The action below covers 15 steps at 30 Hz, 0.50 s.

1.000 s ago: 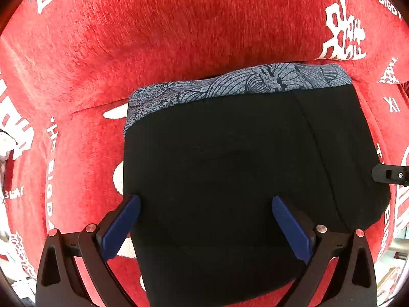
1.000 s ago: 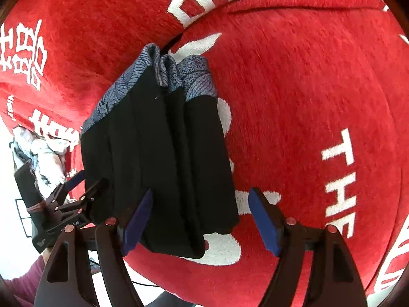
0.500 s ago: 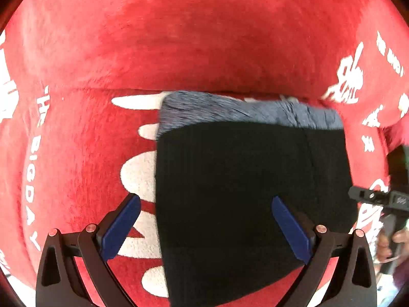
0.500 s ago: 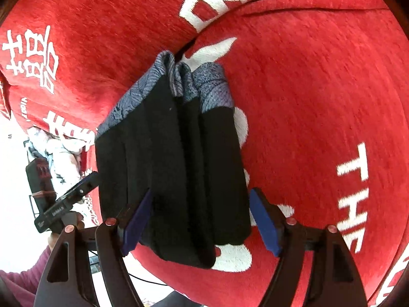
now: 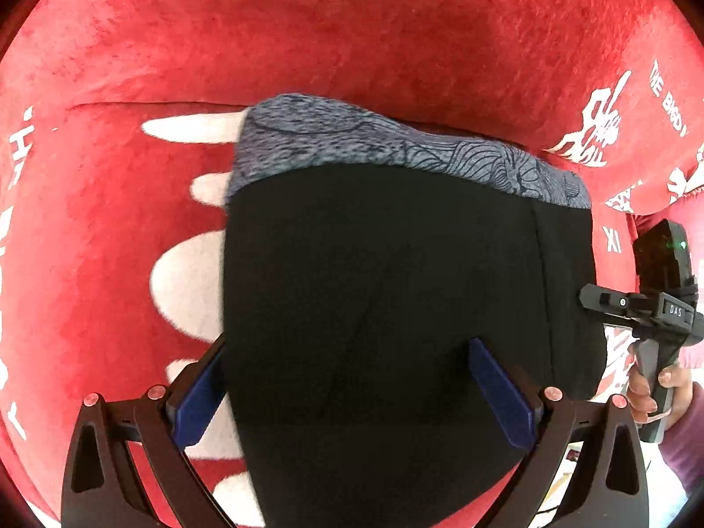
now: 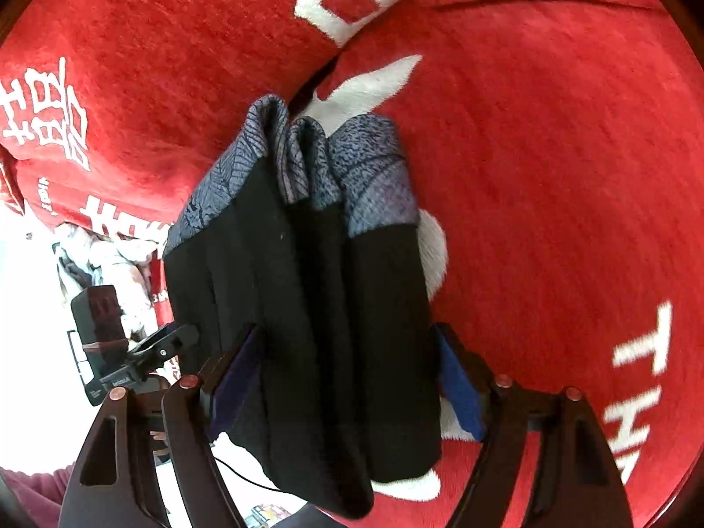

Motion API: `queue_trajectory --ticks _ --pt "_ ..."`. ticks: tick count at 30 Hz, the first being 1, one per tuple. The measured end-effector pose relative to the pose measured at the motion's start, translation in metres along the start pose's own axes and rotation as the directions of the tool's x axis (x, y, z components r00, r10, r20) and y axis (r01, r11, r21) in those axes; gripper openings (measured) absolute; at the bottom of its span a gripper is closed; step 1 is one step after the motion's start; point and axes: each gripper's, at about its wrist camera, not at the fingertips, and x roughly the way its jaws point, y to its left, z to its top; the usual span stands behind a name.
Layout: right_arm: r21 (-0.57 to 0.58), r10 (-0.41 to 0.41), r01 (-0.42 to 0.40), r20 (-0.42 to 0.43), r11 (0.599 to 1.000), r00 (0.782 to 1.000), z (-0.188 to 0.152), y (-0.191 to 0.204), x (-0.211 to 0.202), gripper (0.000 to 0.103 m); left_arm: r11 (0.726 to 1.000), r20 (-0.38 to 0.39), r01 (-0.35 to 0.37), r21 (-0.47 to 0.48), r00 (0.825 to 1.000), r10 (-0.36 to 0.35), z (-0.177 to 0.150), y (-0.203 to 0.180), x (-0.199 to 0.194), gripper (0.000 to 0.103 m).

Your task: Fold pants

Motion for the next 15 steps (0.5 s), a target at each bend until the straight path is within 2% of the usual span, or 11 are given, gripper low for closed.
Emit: queue_trajectory --ticks 2,6,9,10,11,15 --pt "0.004 0.018 -0.018 -0.005 1.000 1.000 0.004 -0.001 0.004 0.085 1.000 -0.002 0.016 -0.014 1.000 -0.017 0.002 -0.002 0.007 0.103" --pt "-0.015 0.027 -0.027 -0.007 1.000 1.000 0.006 0.000 0.006 0.085 0.995 -0.007 0.067 -0.068 0.998 -0.067 0.005 0.002 0.017 0.103" --pt "-0.008 0.037 -0.037 -0.006 0.999 0.999 0.007 0.000 0.008 0.085 0.994 0.006 0.078 -0.078 0.997 -0.078 0.004 0.002 0.019 0.103" --pt "-0.003 0.038 -0.038 -0.008 0.999 0.999 0.008 0.000 0.008 0.083 0.994 0.013 0.076 -0.077 0.997 -0.075 0.004 0.002 0.018 0.103" --pt "-0.007 0.027 -0.028 -0.012 1.000 1.000 0.008 0.001 0.008 0.072 0.995 0.028 0.076 -0.070 0.997 -0.074 0.002 0.000 0.016 0.097" --pt "-0.007 0.059 -0.060 -0.013 0.998 0.998 0.006 0.000 0.001 0.056 0.995 0.072 0.095 -0.036 0.993 -0.092 -0.005 -0.003 -0.004 0.077"
